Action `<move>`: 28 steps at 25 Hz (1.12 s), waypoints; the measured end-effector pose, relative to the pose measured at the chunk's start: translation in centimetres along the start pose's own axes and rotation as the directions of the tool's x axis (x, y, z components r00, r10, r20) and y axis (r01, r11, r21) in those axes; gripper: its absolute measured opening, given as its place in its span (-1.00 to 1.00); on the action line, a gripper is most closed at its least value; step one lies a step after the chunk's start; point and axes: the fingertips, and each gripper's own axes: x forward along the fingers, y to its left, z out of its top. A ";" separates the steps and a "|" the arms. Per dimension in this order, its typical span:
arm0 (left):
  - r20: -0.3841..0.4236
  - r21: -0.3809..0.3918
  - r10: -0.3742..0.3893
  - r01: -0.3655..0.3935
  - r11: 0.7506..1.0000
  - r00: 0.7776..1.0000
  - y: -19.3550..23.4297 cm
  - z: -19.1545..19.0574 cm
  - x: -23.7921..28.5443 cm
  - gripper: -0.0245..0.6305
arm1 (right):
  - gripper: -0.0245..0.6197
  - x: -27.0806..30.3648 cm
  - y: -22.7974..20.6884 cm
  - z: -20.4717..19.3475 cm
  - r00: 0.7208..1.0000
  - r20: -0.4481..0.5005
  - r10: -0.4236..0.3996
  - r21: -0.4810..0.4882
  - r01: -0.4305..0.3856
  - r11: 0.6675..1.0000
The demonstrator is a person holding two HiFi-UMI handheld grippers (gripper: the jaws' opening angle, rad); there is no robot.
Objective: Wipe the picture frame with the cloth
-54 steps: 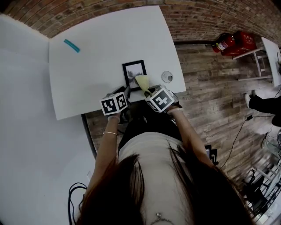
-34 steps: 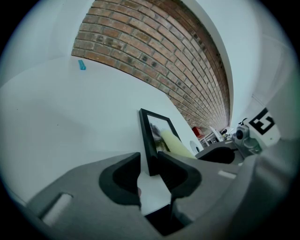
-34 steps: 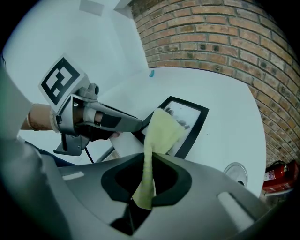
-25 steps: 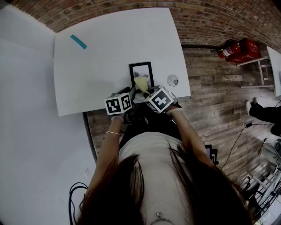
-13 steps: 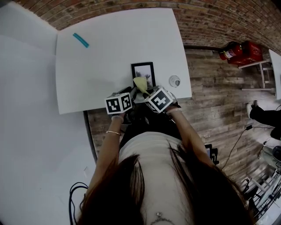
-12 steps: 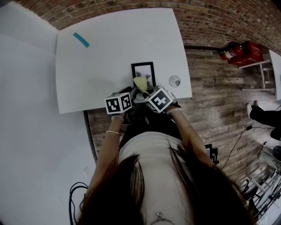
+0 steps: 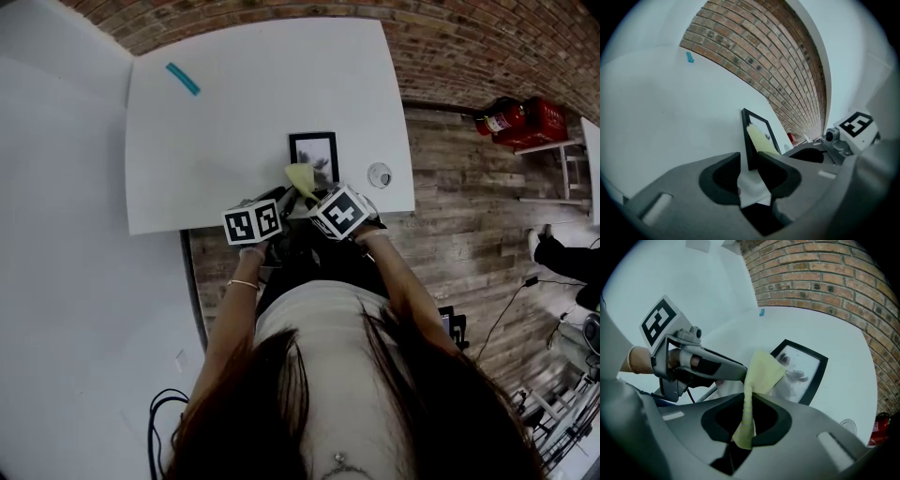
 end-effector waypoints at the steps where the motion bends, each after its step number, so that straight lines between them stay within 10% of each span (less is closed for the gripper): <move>1: 0.001 -0.005 -0.005 0.005 1.000 1.000 0.0 0.0 0.0 -0.57 | -0.80 0.0 0.1 0.1 1.000 -0.002 0.002 -0.003 -0.002 1.000; 28: 0.036 -0.047 -0.072 0.074 0.996 0.997 -0.1 0.4 -0.6 -0.61 | -0.80 0.9 0.6 1.5 0.999 -0.007 0.047 -0.007 -0.047 0.999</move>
